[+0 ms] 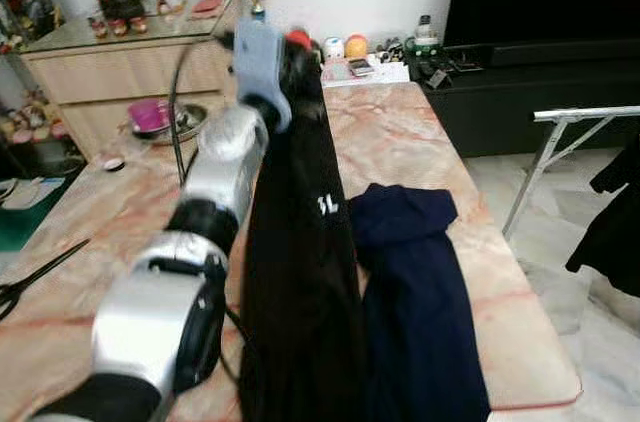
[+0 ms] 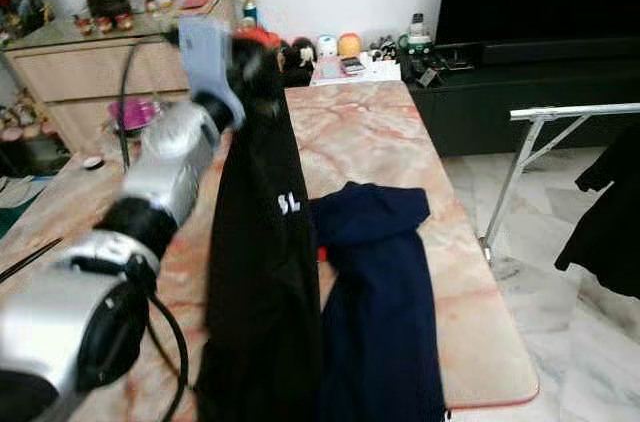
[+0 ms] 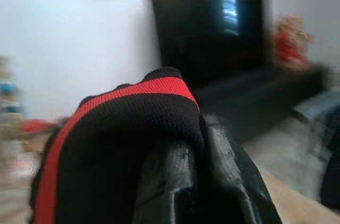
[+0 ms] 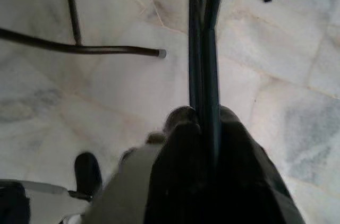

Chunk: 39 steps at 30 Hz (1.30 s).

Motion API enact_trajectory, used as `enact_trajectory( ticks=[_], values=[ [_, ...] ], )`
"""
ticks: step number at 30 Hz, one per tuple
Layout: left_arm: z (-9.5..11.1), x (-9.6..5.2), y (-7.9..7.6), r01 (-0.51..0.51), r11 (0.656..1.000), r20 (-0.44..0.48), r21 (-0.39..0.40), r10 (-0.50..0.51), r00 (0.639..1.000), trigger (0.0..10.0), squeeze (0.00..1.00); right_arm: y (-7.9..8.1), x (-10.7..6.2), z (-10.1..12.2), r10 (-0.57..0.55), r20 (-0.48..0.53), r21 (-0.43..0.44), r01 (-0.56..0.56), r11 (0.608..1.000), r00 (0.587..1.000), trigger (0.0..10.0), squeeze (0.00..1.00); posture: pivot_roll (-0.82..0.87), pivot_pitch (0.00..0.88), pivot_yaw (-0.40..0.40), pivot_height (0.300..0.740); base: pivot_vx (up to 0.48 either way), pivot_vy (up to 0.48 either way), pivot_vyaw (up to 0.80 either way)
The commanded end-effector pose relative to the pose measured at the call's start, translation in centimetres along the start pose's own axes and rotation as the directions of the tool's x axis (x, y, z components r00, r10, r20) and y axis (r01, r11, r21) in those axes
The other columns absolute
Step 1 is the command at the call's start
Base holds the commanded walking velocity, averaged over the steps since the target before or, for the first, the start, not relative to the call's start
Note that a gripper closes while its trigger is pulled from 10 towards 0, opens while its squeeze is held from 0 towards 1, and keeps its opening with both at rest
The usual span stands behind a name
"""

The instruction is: Hang hanger

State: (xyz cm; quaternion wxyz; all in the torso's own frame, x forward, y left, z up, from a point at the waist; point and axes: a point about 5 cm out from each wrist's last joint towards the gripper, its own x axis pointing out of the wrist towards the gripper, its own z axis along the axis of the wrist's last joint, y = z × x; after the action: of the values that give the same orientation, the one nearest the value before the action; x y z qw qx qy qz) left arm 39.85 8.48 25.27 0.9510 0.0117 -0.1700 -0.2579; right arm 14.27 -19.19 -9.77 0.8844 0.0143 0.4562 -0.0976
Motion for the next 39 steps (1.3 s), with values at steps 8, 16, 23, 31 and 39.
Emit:
enact_trajectory(
  ticks=[8,16,23,31,39],
  values=[
    [-5.9,-7.4,-0.9,0.015,0.999,-0.199,-0.044,-0.023,0.98,10.0,1.0,0.4,-0.2,-0.8,0.011,-0.022,0.001,-0.011,1.0,1.0,10.0,0.0,0.04,0.007,0.082,0.74,0.0,0.0,0.0],
    [-7.2,-12.9,-3.8,0.021,0.995,-0.306,-0.096,-0.049,0.951,10.0,1.0,0.4,-0.3,-0.9,0.016,-0.024,-0.005,-0.016,1.0,1.0,10.0,0.0,0.04,0.002,0.091,0.74,0.0,0.0,0.0],
    [-7.0,-15.3,-2.6,-0.044,0.998,-0.358,-0.042,0.026,0.933,10.0,1.0,0.5,-0.3,-1.0,0.017,-0.026,-0.007,-0.017,1.0,1.0,10.0,0.0,0.04,0.0,0.094,0.74,0.0,0.0,0.0],
    [-4.8,-15.3,-1.1,-0.178,0.978,-0.272,-0.107,0.143,0.951,10.0,1.0,0.3,-0.2,-0.9,0.013,-0.02,-0.006,-0.013,1.0,1.0,10.0,0.0,0.05,0.017,0.085,0.74,0.0,0.0,0.0],
    [-3.8,-14.6,-1.7,-0.12,0.991,-0.246,-0.062,0.101,0.964,10.0,1.0,0.2,-0.2,-0.7,0.008,-0.016,-0.007,-0.009,1.0,1.0,10.0,0.0,0.05,0.025,0.082,0.74,0.0,0.0,0.0]
  ],
)
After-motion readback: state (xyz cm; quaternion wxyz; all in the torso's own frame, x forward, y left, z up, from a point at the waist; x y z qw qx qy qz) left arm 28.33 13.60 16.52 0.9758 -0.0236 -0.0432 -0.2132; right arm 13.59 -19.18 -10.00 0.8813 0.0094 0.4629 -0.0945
